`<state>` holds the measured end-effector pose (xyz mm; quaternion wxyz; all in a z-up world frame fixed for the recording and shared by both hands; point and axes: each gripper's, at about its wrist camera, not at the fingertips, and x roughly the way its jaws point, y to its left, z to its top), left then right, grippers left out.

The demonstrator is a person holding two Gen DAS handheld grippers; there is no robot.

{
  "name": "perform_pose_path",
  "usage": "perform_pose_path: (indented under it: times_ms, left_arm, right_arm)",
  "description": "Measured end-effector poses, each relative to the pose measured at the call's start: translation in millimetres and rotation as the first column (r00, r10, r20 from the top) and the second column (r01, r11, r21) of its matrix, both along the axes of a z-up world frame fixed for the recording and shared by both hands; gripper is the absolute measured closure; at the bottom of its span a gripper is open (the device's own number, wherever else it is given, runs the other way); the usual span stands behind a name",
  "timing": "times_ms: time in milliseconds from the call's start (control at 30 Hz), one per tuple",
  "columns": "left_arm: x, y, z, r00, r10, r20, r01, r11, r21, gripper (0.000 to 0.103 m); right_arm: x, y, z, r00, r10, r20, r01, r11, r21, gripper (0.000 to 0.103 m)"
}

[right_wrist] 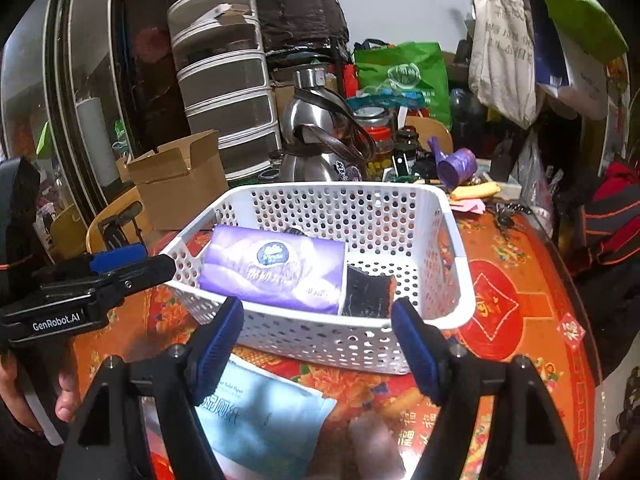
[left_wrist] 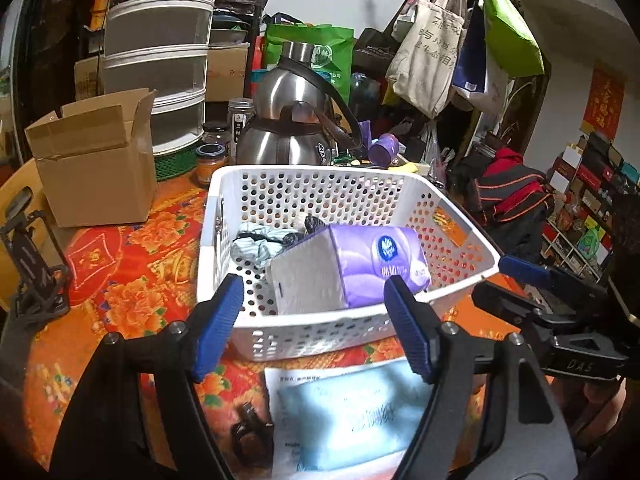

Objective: Organize soft objects
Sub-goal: 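Carry the tissue pack into the white basket and open both grippers, then withdraw both grippers from the basket toward the white roll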

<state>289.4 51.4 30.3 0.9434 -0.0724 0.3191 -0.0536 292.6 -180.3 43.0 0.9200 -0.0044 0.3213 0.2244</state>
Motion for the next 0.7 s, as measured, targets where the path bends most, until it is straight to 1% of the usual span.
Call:
perform_pose_path:
  times_ms: [133,267,333,400,433,500,567,700]
  left_arm:
    - [-15,-1,-1,1.000,-0.001,0.001,0.001,1.000,0.030,0.032]
    - [-33,-4,1,1.000,-0.008,0.021,0.007,0.997,0.071,0.032]
    - [-47,-7,2,0.999,-0.012,0.032,0.010,0.996,0.086,0.030]
    - [-60,-8,3,0.999,-0.024,0.039,0.020,0.996,0.092,0.020]
    - [-71,-8,3,0.999,-0.029,0.046,0.024,0.995,0.096,0.018]
    - [-89,-8,0,0.998,-0.025,0.056,0.019,0.993,0.114,0.010]
    - [-106,-4,-5,0.999,-0.012,0.045,0.006,0.993,0.120,0.008]
    - [-136,10,-25,1.000,0.018,-0.023,-0.016,0.996,0.093,0.008]
  right_arm:
    - [-17,2,1,1.000,-0.001,0.017,0.002,1.000,-0.017,0.027]
    - [-38,-1,6,0.999,-0.009,0.037,0.010,1.000,-0.027,0.027]
    - [-49,-3,8,0.999,-0.020,0.044,0.021,0.999,-0.040,0.020]
    - [-64,-7,7,0.998,-0.032,0.057,0.035,0.998,-0.054,0.016]
    - [-69,-9,6,0.998,-0.034,0.061,0.038,0.997,-0.060,0.016]
    - [-83,-16,-2,0.998,-0.041,0.050,0.044,0.996,-0.072,0.016]
    - [-95,-25,-13,0.998,-0.053,0.028,0.055,0.996,-0.074,0.016]
    - [-112,-39,-41,0.997,-0.071,-0.030,0.069,0.994,-0.085,0.016]
